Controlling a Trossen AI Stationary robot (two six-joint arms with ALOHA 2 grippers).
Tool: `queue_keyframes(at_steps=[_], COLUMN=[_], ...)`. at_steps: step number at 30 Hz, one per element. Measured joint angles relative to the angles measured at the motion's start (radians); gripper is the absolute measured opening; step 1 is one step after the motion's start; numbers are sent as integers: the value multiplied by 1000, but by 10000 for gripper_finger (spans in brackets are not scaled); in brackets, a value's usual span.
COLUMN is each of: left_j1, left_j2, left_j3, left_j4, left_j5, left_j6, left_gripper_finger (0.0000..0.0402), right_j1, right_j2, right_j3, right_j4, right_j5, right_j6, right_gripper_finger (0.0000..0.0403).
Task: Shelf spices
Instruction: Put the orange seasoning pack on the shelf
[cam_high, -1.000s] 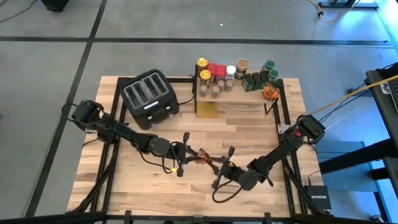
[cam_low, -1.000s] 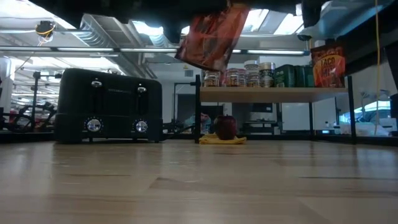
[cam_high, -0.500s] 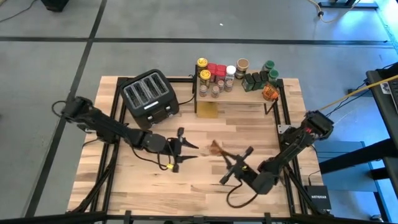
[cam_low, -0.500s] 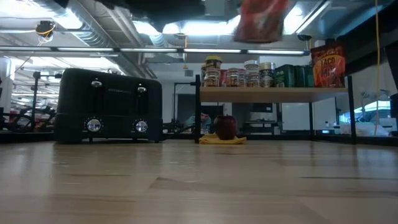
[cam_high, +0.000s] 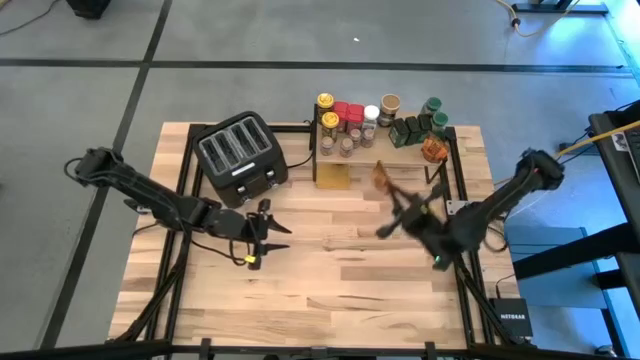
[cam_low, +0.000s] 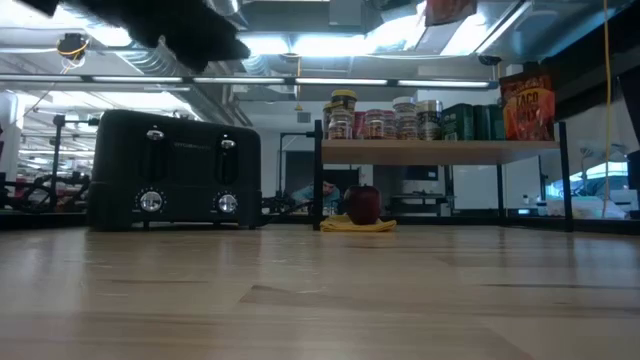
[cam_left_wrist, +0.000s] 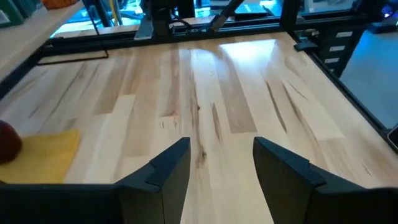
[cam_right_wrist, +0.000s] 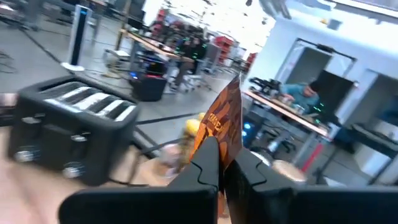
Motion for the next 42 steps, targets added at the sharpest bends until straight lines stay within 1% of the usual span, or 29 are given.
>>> queue_keyframes(at_steps=[2, 4, 7, 10, 12, 16, 19, 22, 25, 27, 30, 33, 38, 42], left_j1=[-6, -8, -12, -12, -12, -12, -12, -12, -12, -12, -12, -12, -12, -12], left_j2=[-3, -4, -4, -6, -6, -7, -8, -8, -8, -8, -8, -8, -8, -8], left_j3=[-52, -96, -145, -162, -162, -162, -162, -162, -162, -162, -162, -162, -162, -162], left_j4=[74, 138, 204, 220, 226, 235, 244, 248, 248, 248, 248, 248, 248, 250], left_j5=[-1, -3, -3, -3, -3, -3, -3, -3, -3, -3, -3, -3, -3, -3], left_j6=[-3, -12, -20, -30, -35, -50, -50, -50, -50, -50, -50, -51, -57, -49], left_gripper_finger=[169, 169, 169, 169, 169, 169, 169, 169, 169, 169, 169, 169, 169, 169], right_j1=[-33, -66, -110, -144, -162, -225, -276, -311, -348, -363, -375, -376, -376, -374], right_j2=[-63, -121, -190, -255, -294, -352, -357, -357, -352, -353, -352, -353, -353, -353], right_j3=[0, 0, 0, -1, -1, -2, -2, -2, -2, -2, -2, -22, -87, -108], right_j4=[-70, -177, -413, -707, -931, -1351, -1602, -1773, -1888, -1929, -1938, -1932, -1932, -1931], right_j5=[0, 0, -4, -14, -44, -196, -258, -300, -342, -357, -356, -330, -322, -285], right_j6=[20, 78, 240, 496, 703, 1127, 1374, 1538, 1641, 1674, 1676, 1678, 1733, 1774], right_gripper_finger=[7, 8, 8, 8, 8, 8, 8, 8, 9, 9, 9, 9, 9, 9])
